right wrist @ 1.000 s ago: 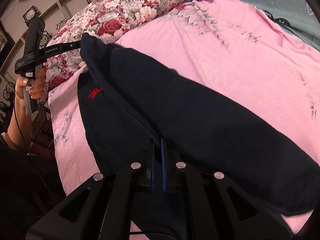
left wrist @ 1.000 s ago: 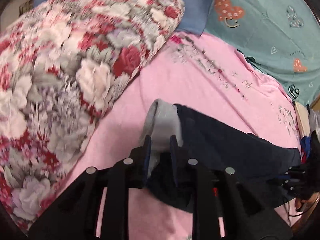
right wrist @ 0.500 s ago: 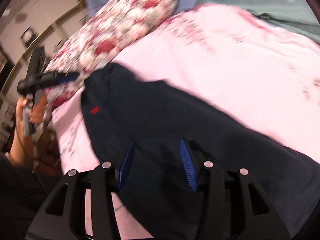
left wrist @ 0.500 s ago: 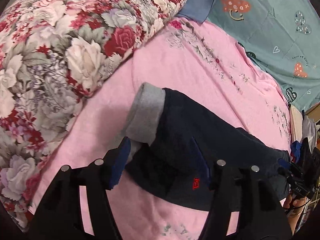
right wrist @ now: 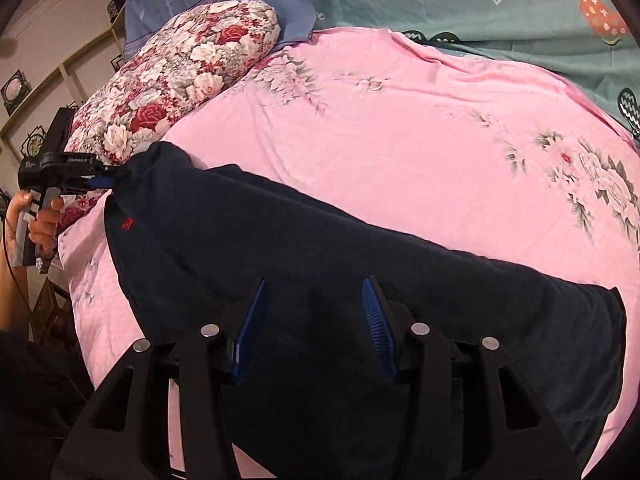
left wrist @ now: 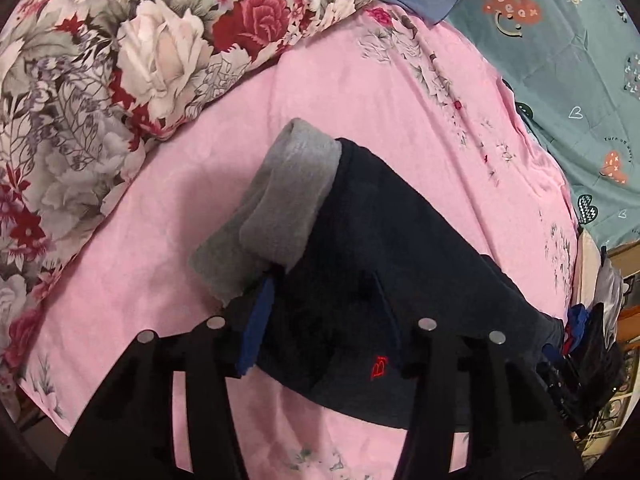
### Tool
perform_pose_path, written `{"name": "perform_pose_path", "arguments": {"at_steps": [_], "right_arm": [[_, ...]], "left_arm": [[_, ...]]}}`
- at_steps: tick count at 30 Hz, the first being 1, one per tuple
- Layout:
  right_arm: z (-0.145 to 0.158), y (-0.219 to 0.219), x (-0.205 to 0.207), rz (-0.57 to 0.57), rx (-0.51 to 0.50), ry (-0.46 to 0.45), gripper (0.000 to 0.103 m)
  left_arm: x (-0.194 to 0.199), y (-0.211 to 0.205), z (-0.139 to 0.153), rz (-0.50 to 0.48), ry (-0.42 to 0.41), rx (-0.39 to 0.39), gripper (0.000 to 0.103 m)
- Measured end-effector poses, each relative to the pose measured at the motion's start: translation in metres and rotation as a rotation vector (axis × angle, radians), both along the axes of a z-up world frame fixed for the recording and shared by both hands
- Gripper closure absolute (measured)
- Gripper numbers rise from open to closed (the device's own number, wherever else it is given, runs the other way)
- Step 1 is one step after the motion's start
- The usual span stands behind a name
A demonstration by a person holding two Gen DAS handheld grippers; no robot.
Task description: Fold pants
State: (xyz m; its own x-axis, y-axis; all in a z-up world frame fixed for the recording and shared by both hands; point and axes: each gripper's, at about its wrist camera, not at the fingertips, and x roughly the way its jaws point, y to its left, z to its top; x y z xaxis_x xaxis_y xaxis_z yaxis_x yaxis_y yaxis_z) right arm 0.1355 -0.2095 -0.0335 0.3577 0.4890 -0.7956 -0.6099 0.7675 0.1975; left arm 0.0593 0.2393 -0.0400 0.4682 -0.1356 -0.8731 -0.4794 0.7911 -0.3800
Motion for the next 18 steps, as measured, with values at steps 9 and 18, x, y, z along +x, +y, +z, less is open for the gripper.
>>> {"name": "perform_pose_path", "arguments": {"at_steps": [9,18], "right_arm": [[-0.004,0.025,-0.006,0.09,-0.017,-0.008,0.053],[-0.009,0.046,-0.013,0.146,-0.058,-0.01,0.053]], "left_arm": [[0.021,0.002,-0.005,0.016,0.005,0.016,0.082],[0.009,-0.009,0.015,0.021,-0.057,0.086,0.091]]}}
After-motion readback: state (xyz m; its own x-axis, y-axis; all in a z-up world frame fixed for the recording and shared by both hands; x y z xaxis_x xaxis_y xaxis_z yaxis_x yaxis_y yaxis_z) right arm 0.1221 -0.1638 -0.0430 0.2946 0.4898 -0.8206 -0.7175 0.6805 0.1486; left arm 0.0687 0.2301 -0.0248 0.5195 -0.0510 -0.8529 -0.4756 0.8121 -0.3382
